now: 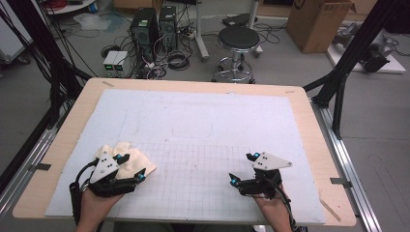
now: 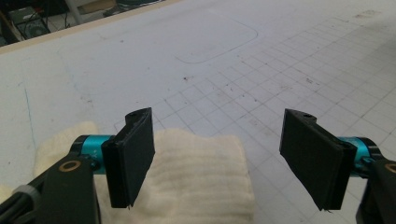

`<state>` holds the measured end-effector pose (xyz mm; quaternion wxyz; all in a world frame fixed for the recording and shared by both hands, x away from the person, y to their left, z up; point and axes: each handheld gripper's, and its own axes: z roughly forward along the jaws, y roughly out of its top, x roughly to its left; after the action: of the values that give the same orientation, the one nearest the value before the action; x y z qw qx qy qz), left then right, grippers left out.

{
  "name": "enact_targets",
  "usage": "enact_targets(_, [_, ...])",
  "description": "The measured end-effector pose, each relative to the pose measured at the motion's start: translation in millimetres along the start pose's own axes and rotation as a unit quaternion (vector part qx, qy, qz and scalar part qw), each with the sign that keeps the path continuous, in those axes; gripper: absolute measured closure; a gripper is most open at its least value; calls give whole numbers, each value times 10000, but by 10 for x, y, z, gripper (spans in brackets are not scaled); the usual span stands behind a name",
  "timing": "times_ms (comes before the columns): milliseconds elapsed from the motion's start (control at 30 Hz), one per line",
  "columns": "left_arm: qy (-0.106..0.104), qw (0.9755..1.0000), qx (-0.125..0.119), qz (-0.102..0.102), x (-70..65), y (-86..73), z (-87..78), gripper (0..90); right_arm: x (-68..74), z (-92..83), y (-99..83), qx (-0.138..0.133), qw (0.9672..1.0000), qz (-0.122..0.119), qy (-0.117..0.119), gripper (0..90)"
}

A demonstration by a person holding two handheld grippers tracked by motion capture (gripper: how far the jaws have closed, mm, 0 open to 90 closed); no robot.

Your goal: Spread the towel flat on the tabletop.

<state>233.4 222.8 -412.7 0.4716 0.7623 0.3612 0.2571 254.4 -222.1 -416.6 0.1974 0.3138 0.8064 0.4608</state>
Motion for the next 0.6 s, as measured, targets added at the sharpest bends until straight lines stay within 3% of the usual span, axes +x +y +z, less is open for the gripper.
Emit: enact_targets(600, [-124, 9999, -57, -14, -16, 54, -22, 259, 1, -10, -12, 11, 10000, 4, -8, 101])
